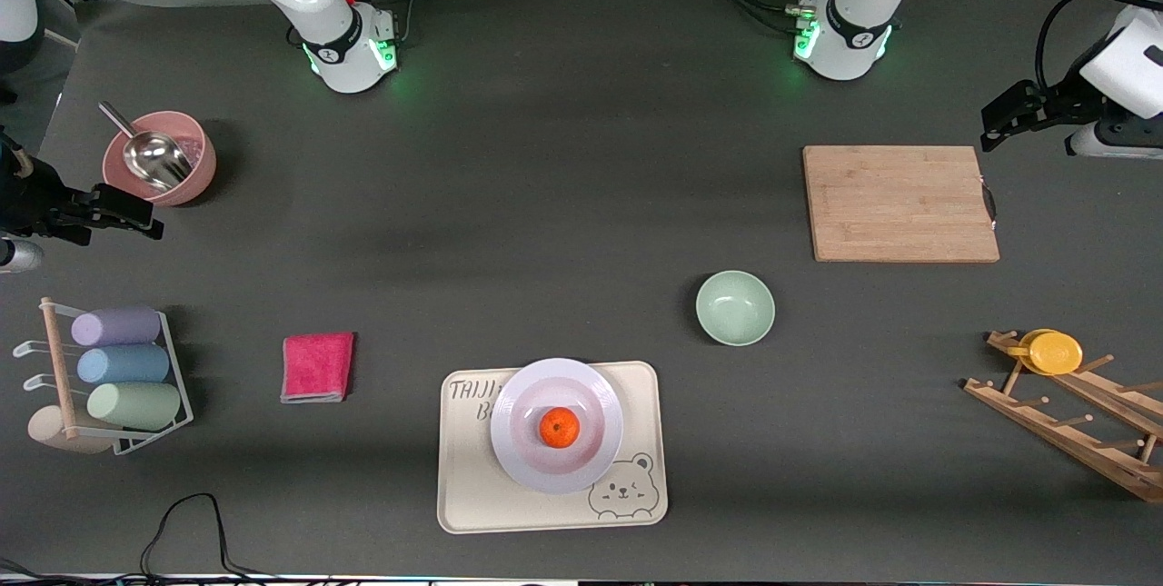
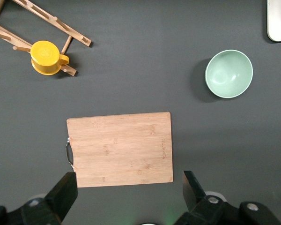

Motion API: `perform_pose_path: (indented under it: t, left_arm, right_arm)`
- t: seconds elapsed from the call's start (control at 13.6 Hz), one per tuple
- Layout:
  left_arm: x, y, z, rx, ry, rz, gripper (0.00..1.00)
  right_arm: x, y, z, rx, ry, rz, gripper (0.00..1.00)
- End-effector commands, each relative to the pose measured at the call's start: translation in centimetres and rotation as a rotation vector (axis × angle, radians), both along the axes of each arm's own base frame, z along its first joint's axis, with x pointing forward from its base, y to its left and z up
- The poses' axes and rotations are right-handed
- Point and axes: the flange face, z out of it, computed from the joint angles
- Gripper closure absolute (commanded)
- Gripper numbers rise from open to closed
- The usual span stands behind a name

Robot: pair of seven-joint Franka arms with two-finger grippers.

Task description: Place orange and plate with both arms

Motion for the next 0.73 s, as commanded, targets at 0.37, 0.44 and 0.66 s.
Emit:
perform_pose_path:
  t: [0.37, 0.44, 0.66]
  left_arm:
    - [0.13, -0.2, 0.51, 0.014, -0.011, 0.009, 0.0]
    - [0.12, -0.12, 0.49, 0.014, -0.01, 0.011, 0.0]
    - [0.16, 0.04, 0.42, 0.013, -0.008, 0.014, 0.0]
  right_arm:
    - [-0.41, 0.18, 0.55, -0.046, 0.014, -0.028, 0.0]
    - [-0.49, 0.17, 0.65, -0.048, 0.013, -0.039, 0.0]
    - [-0.41, 0.16, 0.81, -0.049, 0.011, -0.042, 0.0]
